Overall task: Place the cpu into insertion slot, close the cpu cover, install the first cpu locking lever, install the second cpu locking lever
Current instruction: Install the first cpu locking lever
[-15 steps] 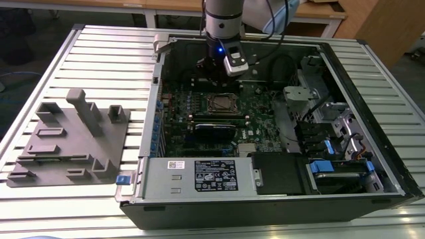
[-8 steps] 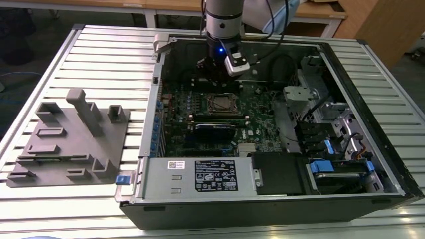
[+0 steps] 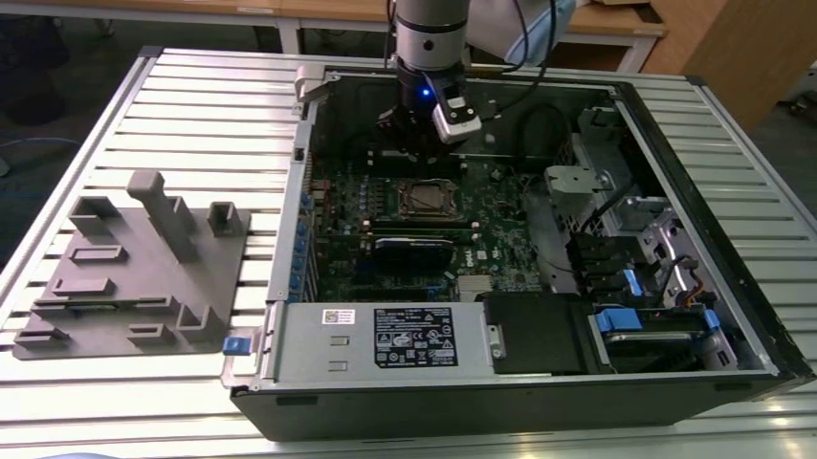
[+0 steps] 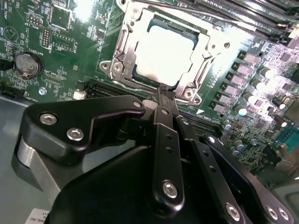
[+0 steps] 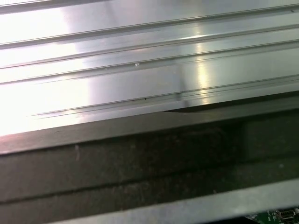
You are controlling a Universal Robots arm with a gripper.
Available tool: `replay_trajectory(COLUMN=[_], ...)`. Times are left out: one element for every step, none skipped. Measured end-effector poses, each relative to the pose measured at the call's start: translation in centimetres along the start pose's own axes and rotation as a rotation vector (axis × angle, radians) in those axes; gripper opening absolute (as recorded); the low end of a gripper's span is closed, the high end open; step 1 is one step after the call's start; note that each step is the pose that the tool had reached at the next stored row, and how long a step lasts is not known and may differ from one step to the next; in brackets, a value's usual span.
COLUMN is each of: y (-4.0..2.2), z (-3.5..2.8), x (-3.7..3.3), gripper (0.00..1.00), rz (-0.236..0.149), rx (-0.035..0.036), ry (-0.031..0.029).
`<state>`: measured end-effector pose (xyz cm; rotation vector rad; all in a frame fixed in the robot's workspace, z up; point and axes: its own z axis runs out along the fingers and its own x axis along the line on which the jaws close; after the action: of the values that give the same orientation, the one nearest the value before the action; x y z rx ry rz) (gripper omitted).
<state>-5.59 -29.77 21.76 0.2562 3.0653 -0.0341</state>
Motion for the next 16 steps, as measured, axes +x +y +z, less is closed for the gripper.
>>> replay_trajectory(y=[0.0, 0.0, 0.02, 0.05, 0.08, 0.1, 0.11, 0.11, 0.11, 0.12, 0.11, 0.1, 0.06, 0.01, -0.04, -0.08], z=[0.0, -0.01, 0.0, 0.01, 0.02, 0.03, 0.04, 0.04, 0.04, 0.04, 0.04, 0.04, 0.04, 0.04, 0.04, 0.05], x=[0.0, -0.05, -0.14, -0.28, -0.46, -0.61, -0.67, -0.68, -0.69, -0.71, -0.71, -0.72, -0.72, -0.73, -0.73, -0.74], gripper=[0.11, 0.11, 0.11, 0.11, 0.11, 0.11, 0.11, 0.11, 0.11, 0.11, 0.11, 0.11, 0.11, 0.11, 0.11, 0.11], rz=[0.0, 0.0, 0.0, 0.0, 0.0, 0.0, 0.0, 0.0, 0.0, 0.0, 0.0, 0.0, 0.0, 0.0, 0.0, 0.0], rx=[0.0001, 0.0003, 0.0003, 0.0002, 0.0002, 0.0002, 0.0001, 0.0001, 0.0001, 0.0001, 0.0001, 0.0002, 0.0002, 0.0002, 0.0002, 0.0002], ry=[0.0001, 0.0002, 0.0002, 0.0001, 0.0001, 0.0002, 0.0001, 0.0001, 0.0001, 0.0001, 0.0001, 0.0001, 0.0001, 0.0001, 0.0001, 0.0001])
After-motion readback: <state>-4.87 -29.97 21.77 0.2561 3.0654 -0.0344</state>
